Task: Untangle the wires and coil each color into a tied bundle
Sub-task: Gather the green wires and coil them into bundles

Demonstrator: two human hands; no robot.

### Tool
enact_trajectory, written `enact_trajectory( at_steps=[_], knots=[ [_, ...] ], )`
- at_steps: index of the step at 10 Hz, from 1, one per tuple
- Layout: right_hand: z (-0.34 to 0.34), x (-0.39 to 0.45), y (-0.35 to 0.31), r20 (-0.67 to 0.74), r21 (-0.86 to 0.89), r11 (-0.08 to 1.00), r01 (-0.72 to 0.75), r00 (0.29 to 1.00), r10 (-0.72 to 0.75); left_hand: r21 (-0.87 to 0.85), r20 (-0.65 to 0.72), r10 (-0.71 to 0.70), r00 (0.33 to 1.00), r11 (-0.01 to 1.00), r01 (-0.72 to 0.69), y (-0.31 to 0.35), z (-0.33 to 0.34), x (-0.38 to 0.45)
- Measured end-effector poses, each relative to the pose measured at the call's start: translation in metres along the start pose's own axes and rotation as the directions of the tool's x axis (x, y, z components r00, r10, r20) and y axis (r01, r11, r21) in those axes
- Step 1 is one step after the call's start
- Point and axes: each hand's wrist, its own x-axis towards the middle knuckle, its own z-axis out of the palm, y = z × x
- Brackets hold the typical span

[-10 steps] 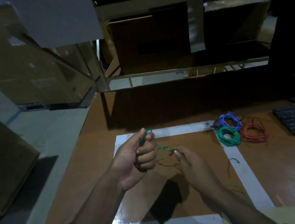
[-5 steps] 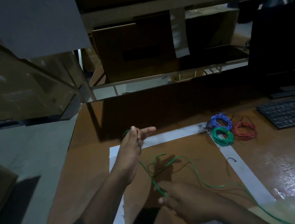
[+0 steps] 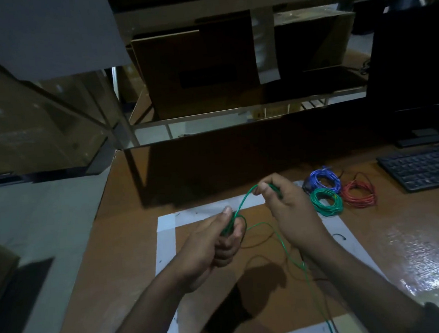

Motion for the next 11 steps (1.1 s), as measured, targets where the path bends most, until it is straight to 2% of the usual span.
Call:
enact_trajectory(
  at_steps=[1, 2, 3, 4, 5, 6, 7, 8, 9, 10, 11],
  knots=[
    [0.008, 0.001, 0.018, 0.04, -0.058, 0.996, -0.062, 0.997, 0.064, -0.391, 0.19, -0.024, 0.981, 0.915, 0.098, 0.008, -0.001, -0.005],
    [0.017, -0.007, 0.035, 0.126, -0.071, 0.989, -0.127, 0.983, 0.135, -0.636, 0.318, 0.077, 0.945, 0.757, 0.152, 0.013, -0.009, -0.008],
    [0.026, -0.026, 0.039, 0.247, -0.087, 0.974, -0.21, 0.942, 0.226, -0.738, 0.305, 0.149, 0.941, 0.662, 0.135, 0.018, -0.015, -0.008],
    [0.029, -0.05, 0.039, 0.348, -0.182, 0.968, -0.172, 0.91, 0.227, -0.775, 0.203, 0.228, 0.952, 0.632, 0.014, 0.02, -0.023, -0.005],
    [0.033, -0.076, 0.04, 0.509, -0.239, 0.953, -0.188, 0.811, 0.288, -0.804, 0.028, 0.224, 0.974, 0.584, -0.111, 0.029, -0.026, -0.003],
    [0.034, -0.08, 0.036, 0.514, -0.247, 0.959, -0.137, 0.821, 0.249, -0.727, -0.229, 0.209, 0.951, 0.613, -0.309, 0.036, -0.02, 0.001],
    [0.078, -0.23, 0.122, 0.552, -0.178, 0.984, -0.006, 0.827, 0.105, -0.494, -0.342, 0.297, 0.892, 0.75, -0.439, 0.036, -0.022, 0.011],
    [0.088, -0.207, 0.068, 0.558, -0.157, 0.985, 0.07, 0.83, 0.03, -0.189, -0.369, 0.32, 0.872, 0.893, -0.408, 0.03, -0.027, 0.019],
    [0.067, -0.157, 0.034, 0.6, -0.213, 0.976, 0.035, 0.794, 0.102, 0.141, -0.409, 0.315, 0.856, 0.949, -0.281, 0.014, -0.025, 0.021],
    [-0.014, -0.068, -0.013, 0.363, -0.062, 0.998, -0.002, 0.931, 0.024, 0.361, -0.348, 0.284, 0.893, 0.92, -0.151, -0.003, -0.016, 0.019],
    [-0.017, -0.044, -0.031, 0.279, -0.027, 0.997, 0.067, 0.959, -0.057, 0.388, -0.254, 0.229, 0.94, 0.914, -0.118, -0.001, -0.001, 0.011]
  ],
)
